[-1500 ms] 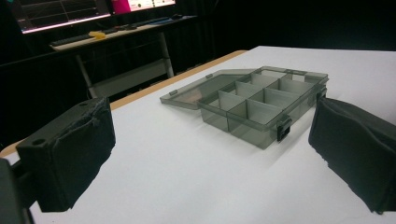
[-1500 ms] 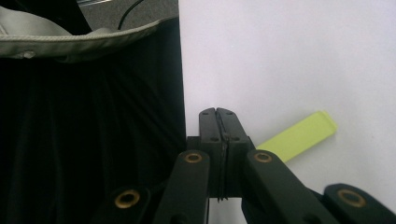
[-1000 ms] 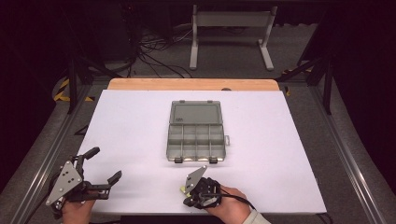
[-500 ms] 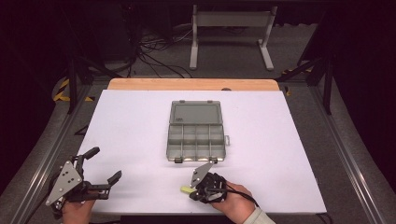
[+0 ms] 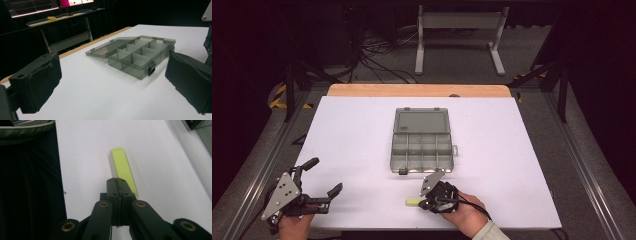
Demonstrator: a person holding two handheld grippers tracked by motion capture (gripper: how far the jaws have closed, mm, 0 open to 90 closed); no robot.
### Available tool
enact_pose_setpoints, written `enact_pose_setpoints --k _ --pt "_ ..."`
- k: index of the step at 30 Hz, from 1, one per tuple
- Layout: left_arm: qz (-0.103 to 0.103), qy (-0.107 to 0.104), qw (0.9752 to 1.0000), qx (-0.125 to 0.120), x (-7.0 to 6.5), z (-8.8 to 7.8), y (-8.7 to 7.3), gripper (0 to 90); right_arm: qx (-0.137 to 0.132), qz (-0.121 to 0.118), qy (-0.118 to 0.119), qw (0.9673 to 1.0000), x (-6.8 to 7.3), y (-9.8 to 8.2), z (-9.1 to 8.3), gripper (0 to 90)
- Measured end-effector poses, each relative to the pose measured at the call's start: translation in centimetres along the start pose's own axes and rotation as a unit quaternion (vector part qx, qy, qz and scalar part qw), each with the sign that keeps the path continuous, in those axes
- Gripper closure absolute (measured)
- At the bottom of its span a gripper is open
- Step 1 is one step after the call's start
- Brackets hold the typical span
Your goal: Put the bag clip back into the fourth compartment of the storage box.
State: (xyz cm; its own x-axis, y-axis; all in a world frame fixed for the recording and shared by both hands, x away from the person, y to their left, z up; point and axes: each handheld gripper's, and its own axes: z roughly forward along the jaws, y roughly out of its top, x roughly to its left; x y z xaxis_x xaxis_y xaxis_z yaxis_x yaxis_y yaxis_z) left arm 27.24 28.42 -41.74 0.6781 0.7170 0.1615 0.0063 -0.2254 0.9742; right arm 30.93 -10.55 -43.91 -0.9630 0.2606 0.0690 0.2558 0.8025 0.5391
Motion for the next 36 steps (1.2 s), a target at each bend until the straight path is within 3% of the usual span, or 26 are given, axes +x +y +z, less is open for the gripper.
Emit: enact_pose_setpoints --k 6,11,13,14,15,16,18,20,22,28,36 --pt "0.001 -0.001 1.0 -0.001 0.0 0.0 0.0 1.3 0.002 -0.002 0.0 1.0 0.0 0.0 0.1 90.0" --pt "0.0 -0.001 1.0 0.0 0.0 0.0 0.0 1.3 -0.011 -0.003 0.006 0.9999 0.2 0.2 -0.6 88.6" --pt "0.0 0.0 1.0 -0.001 0.0 0.0 0.0 1.3 -0.021 -0.004 0.003 0.9998 0.4 0.4 -1.0 80.5" --pt "0.0 0.0 1.0 -0.001 0.0 0.0 0.0 1.3 -0.028 -0.002 0.003 0.9996 0.5 0.5 -1.2 73.6" --pt "0.0 0.0 1.0 -0.001 0.0 0.0 0.0 1.3 -0.033 -0.001 0.002 0.9994 0.4 0.7 -1.4 61.2" --pt "0.0 0.0 1.0 -0.001 0.0 0.0 0.0 1.3 -0.033 -0.001 0.002 0.9994 0.4 0.7 -1.4 61.2" --pt "0.0 0.0 1.0 -0.001 0.0 0.0 0.0 1.3 -0.042 0.011 -0.015 0.9989 0.4 1.0 -1.4 38.5" --pt "-0.001 0.0 1.0 -0.001 0.0 0.0 0.0 1.3 -0.048 0.014 -0.007 0.9987 0.3 1.3 -1.2 23.9" --pt "-0.001 0.0 1.0 -0.001 0.0 0.0 0.0 1.3 -0.05 0.011 -0.013 0.9986 0.3 1.5 -1.0 19.0" --pt "-0.001 0.0 1.0 -0.002 0.0 0.0 0.0 1.3 -0.041 0.003 -0.031 0.9987 0.2 2.3 -0.3 14.4" --pt "-0.001 0.0 1.0 -0.001 0.0 0.0 0.0 1.3 -0.014 -0.003 -0.046 0.9989 -0.1 2.6 0.6 15.8"
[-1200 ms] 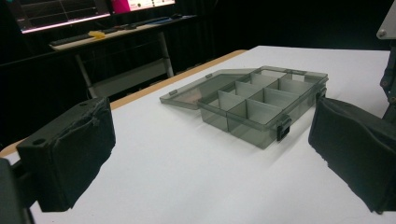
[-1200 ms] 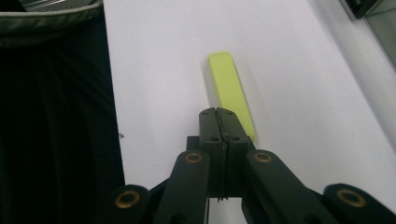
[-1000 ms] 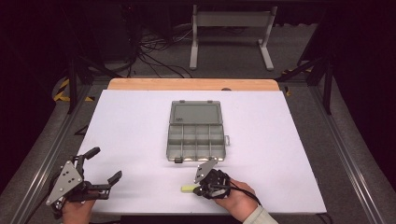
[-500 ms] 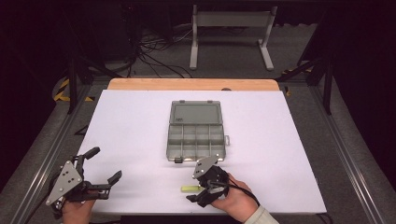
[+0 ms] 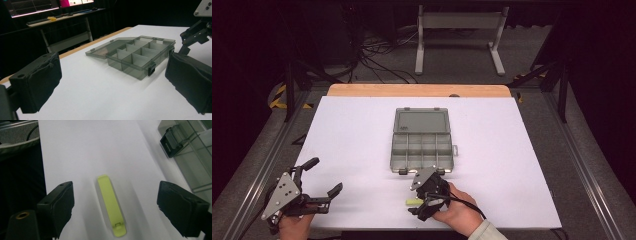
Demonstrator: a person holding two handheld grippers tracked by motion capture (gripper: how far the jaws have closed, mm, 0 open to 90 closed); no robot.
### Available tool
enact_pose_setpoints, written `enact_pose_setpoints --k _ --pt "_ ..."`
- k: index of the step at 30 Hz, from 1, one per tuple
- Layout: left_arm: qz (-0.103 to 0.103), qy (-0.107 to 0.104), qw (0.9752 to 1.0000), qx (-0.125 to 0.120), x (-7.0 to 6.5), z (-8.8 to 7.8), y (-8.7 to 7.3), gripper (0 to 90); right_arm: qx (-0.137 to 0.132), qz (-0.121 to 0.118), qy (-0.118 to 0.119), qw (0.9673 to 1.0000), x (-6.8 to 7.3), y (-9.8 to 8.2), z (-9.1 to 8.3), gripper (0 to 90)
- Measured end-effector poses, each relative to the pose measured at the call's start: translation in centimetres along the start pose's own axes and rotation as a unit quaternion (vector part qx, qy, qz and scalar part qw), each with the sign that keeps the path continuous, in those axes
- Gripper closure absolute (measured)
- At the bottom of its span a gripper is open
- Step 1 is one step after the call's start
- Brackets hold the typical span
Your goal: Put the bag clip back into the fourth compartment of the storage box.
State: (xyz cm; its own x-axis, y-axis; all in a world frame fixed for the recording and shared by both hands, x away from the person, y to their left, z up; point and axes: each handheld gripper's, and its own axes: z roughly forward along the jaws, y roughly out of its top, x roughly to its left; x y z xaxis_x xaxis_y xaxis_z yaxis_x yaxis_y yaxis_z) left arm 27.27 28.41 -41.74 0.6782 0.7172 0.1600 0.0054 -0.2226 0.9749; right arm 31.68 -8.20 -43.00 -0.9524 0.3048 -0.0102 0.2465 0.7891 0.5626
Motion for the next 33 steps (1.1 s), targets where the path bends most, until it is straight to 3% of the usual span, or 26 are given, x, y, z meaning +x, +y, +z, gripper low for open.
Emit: enact_pose_setpoints --k 3,9,11,19,27,33 --pt "-0.001 0.0 1.0 0.0 0.0 0.0 0.0 1.3 0.009 -0.007 0.003 0.9999 0.1 0.1 0.3 23.0" --pt "0.0 0.0 1.0 0.001 0.0 0.0 0.0 1.3 0.025 -0.032 0.008 0.9991 0.4 0.2 1.1 47.8" --pt "0.0 -0.001 1.0 0.001 0.0 0.0 0.0 1.3 0.027 -0.034 0.009 0.999 0.4 0.2 1.1 50.6" --pt "0.001 0.0 1.0 0.001 0.0 0.0 0.0 1.3 0.028 -0.05 0.023 0.9981 0.3 0.1 1.3 76.3" --pt "0.001 0.0 1.0 0.0 0.0 0.0 0.0 1.3 0.027 -0.054 0.023 0.9979 0.4 0.2 1.1 78.0" --pt "0.002 -0.001 1.0 0.0 0.0 0.0 0.0 1.3 0.013 -0.049 0.02 0.9985 0.4 0.5 0.0 78.0"
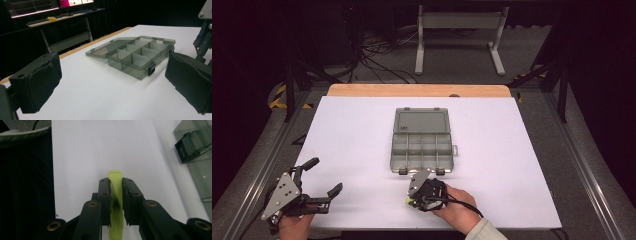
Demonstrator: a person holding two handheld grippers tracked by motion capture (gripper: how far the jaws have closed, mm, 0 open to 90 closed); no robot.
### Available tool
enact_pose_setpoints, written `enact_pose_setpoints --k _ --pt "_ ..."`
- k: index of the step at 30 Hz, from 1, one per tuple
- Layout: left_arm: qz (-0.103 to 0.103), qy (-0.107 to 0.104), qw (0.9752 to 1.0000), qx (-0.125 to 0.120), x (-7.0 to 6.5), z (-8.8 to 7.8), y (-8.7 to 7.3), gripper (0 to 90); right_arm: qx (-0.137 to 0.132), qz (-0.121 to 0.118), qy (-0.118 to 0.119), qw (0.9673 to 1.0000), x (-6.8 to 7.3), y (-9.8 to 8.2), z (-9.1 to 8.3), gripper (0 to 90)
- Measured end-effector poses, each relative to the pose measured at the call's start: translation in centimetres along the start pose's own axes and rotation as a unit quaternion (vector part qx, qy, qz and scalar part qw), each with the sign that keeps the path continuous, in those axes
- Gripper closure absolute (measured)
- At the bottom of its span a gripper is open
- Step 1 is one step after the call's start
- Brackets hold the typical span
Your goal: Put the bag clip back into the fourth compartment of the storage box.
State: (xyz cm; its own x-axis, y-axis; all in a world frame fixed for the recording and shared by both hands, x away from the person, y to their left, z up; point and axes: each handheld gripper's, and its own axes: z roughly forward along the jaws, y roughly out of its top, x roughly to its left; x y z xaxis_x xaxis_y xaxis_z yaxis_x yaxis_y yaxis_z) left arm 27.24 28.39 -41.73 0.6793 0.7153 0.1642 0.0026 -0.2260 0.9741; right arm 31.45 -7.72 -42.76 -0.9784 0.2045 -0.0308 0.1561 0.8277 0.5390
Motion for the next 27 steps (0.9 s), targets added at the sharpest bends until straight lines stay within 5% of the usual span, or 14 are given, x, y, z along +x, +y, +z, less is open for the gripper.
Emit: enact_pose_setpoints --k 27 --pt "-0.001 0.001 1.0 -0.001 0.0 0.0 0.0 1.3 -0.064 0.019 -0.034 0.9972 -2.0 1.6 -6.2 78.1"
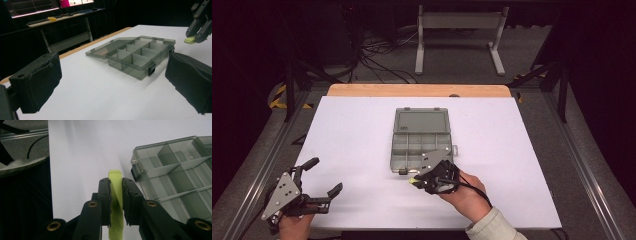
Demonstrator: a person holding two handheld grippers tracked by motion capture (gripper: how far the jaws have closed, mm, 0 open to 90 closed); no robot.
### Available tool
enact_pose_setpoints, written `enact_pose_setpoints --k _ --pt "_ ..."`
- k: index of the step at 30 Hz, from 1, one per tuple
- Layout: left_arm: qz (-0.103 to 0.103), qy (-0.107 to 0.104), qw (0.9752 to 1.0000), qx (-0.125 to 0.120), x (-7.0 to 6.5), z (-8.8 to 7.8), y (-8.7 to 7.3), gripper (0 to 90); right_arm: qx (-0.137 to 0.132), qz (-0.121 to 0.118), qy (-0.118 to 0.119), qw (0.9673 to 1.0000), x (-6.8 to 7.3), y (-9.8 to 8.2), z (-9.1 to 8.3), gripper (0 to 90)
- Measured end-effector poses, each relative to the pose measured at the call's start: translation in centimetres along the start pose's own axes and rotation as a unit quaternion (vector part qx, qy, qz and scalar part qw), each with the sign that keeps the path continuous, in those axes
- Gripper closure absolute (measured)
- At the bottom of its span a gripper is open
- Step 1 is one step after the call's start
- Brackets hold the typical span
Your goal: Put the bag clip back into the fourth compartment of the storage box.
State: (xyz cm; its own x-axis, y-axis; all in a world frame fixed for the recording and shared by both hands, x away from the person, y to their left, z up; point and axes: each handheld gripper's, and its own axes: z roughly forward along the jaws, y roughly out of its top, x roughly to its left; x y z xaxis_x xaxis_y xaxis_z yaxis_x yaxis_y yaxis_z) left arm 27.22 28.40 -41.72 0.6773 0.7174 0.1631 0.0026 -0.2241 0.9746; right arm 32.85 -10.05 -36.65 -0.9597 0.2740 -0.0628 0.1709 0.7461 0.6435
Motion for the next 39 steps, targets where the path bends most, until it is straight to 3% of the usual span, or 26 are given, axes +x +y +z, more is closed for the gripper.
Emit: enact_pose_setpoints --k 15,26,39 --pt "-0.002 0.002 1.0 -0.001 0.1 0.0 0.0 1.3 -0.014 0.012 -0.024 0.9995 -2.3 1.2 -2.3 78.1" --pt "-0.003 0.002 1.0 -0.001 0.1 0.0 -0.1 1.3 -0.009 0.038 -0.054 0.9977 -4.9 1.4 -3.0 78.0" --pt "-0.003 0.003 1.0 -0.001 0.1 0.0 -0.1 1.4 -0.01 0.086 -0.083 0.9927 -8.7 0.5 -2.9 78.0"
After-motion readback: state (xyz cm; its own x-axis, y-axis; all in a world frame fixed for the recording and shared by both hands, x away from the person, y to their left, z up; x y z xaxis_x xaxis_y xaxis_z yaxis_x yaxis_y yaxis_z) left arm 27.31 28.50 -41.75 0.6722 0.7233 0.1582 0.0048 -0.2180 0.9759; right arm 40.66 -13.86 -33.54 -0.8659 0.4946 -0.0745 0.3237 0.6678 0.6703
